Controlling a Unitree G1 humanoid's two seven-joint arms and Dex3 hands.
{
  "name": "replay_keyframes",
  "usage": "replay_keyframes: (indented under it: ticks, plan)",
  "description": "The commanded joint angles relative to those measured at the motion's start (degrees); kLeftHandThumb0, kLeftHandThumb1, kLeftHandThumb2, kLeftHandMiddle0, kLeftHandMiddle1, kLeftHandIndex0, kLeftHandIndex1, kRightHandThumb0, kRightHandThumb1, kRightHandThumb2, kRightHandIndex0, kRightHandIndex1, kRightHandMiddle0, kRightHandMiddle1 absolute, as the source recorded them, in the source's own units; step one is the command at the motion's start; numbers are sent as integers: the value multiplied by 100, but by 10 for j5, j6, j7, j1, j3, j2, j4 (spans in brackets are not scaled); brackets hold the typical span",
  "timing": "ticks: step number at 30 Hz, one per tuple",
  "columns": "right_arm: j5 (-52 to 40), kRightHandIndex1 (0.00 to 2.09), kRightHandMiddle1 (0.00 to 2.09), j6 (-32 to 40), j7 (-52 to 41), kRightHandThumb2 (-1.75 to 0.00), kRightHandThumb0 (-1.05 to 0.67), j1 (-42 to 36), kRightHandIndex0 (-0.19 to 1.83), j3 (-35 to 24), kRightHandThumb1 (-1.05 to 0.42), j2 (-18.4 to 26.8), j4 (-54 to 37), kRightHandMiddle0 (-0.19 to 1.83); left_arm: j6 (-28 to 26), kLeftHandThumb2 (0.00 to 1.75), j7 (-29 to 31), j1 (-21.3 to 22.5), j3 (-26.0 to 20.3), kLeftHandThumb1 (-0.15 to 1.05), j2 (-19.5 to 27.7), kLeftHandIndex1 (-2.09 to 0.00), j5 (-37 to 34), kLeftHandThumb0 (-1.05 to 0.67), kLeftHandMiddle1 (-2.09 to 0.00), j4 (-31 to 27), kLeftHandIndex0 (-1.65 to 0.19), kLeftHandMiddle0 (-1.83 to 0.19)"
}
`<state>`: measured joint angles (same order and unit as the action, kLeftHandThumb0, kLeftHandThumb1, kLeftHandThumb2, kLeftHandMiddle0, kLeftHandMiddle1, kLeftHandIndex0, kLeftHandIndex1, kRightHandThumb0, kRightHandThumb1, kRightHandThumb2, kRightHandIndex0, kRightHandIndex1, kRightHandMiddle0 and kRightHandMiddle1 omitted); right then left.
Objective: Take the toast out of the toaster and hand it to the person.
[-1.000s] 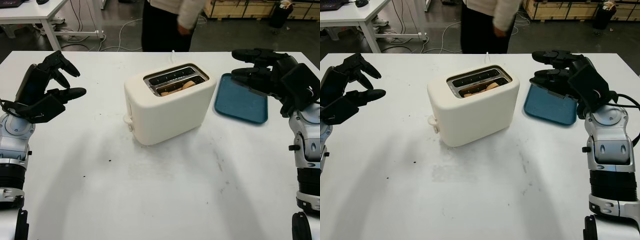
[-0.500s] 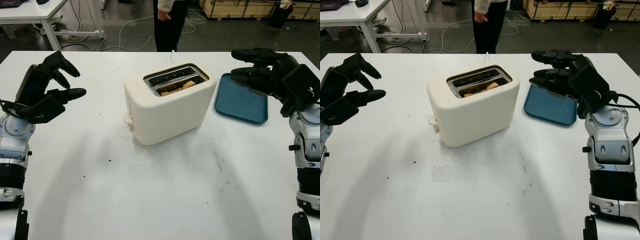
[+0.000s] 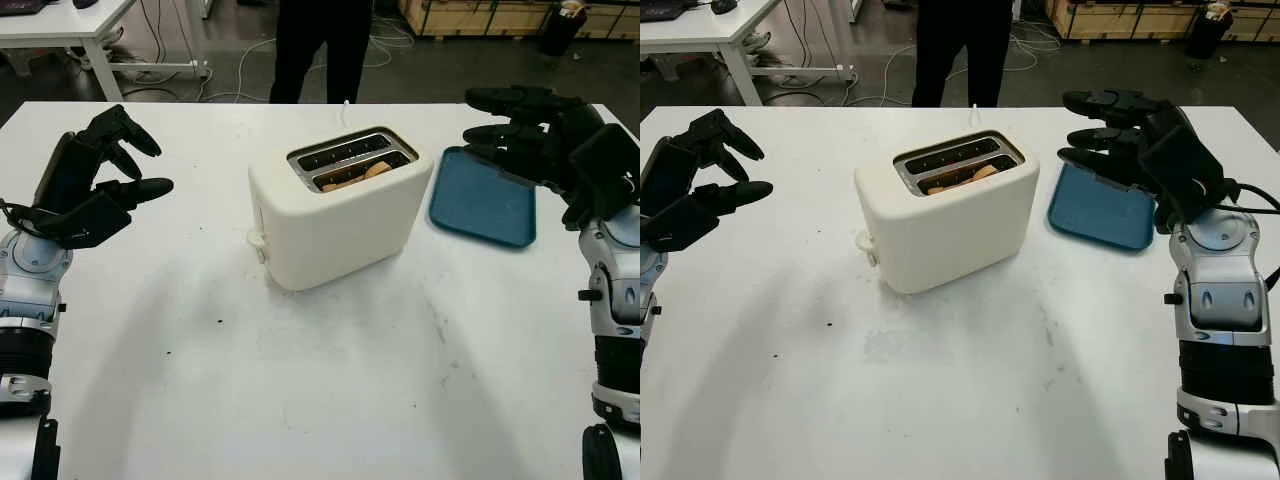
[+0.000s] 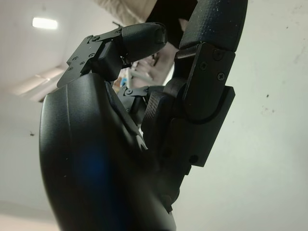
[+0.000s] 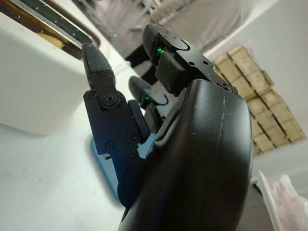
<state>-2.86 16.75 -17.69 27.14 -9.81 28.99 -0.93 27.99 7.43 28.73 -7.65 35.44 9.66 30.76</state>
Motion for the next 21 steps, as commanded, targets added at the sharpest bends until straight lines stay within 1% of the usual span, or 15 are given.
replay_keyframes:
  ticks: [1, 11, 17, 21]
  plan:
    - [-6, 51, 1, 4, 4, 0, -38, -5, 55, -6, -80, -5, -3, 74, 6, 12, 0, 8, -1, 92, 0, -156, -6, -105, -164, -3, -35, -50]
    - [-10, 51, 1, 8, 7, 0, -43, -2, 57, -4, -79, -4, -1, 75, 4, 14, -3, 5, -1, 92, 0, -155, -3, -105, -163, -9, -35, -51]
    - [-10, 52, 1, 2, 9, 0, -42, -2, 58, -4, -78, -7, 3, 76, 9, 14, 0, 5, -2, 92, -1, -155, -7, -105, -163, -5, -34, -50]
    - [-10, 53, 2, -2, 8, 0, -44, -3, 59, -5, -78, -5, 6, 77, 0, 13, -1, 3, -2, 92, 0, -156, -5, -105, -163, -13, -35, -51]
